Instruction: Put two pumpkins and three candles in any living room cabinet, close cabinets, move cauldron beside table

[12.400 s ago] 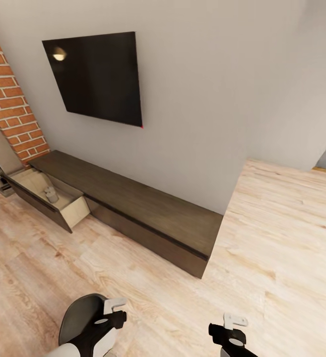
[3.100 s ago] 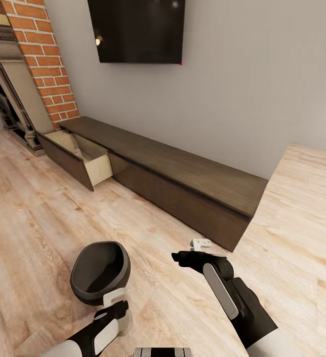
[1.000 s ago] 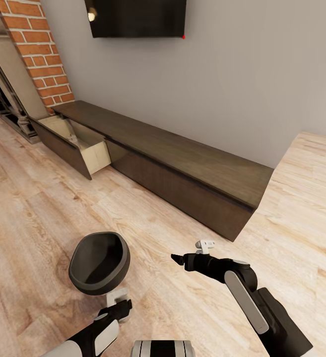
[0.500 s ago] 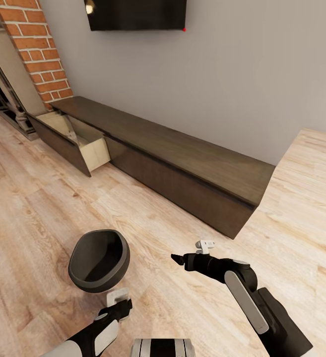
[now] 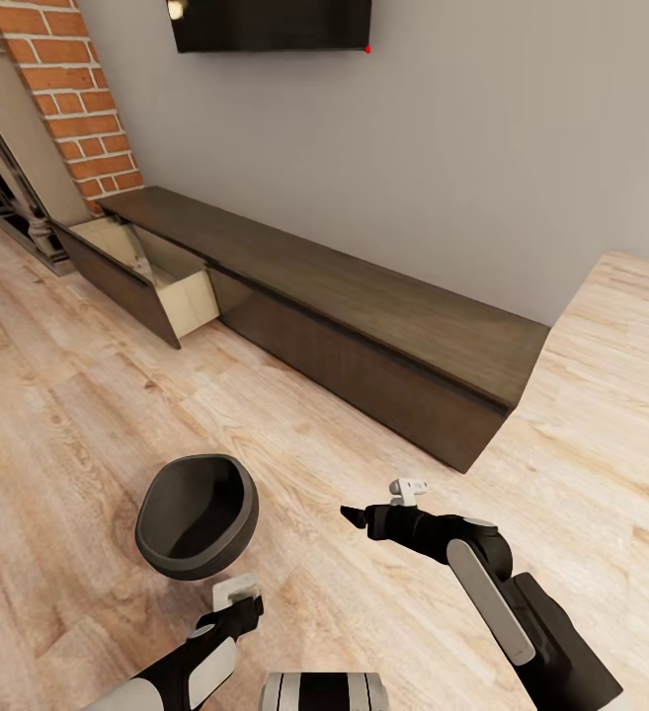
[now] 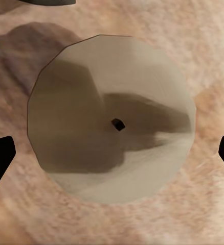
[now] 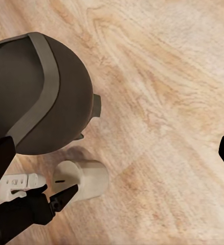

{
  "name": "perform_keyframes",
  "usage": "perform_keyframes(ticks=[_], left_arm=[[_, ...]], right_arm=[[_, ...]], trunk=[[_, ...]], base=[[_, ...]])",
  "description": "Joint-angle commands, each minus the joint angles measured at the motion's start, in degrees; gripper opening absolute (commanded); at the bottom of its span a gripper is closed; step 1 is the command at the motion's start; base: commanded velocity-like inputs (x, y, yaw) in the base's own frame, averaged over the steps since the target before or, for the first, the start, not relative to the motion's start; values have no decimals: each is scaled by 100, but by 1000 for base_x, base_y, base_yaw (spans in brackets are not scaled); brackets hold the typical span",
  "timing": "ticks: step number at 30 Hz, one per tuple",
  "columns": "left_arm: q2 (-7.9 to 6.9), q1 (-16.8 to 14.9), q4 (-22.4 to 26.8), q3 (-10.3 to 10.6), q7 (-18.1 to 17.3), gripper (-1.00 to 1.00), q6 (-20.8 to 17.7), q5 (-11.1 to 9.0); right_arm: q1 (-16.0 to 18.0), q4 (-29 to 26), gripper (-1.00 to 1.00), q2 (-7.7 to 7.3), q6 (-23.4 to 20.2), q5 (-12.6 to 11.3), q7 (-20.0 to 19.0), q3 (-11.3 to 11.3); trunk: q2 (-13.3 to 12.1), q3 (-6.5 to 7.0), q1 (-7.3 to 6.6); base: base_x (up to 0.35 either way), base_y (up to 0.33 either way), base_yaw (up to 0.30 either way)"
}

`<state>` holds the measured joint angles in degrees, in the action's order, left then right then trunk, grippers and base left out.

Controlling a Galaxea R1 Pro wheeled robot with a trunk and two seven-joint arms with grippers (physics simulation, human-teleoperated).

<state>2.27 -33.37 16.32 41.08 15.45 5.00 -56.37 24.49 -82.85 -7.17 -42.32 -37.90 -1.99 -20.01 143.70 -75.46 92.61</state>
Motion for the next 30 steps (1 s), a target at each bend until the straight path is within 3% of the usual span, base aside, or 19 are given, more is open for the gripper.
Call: perform_keyframes(ticks=[1, 30], left_arm=[[-4, -6, 3, 49, 29, 100, 27, -56], [-16, -4, 3, 47, 32, 100, 19, -76]], right_arm=[[3, 0, 100, -3, -18, 25, -21, -3], [4, 5, 100, -3, -14, 19, -20, -3]], trunk=[[2, -4, -1], [2, -4, -1]], base=[[0, 0, 0], [44, 0, 0]])
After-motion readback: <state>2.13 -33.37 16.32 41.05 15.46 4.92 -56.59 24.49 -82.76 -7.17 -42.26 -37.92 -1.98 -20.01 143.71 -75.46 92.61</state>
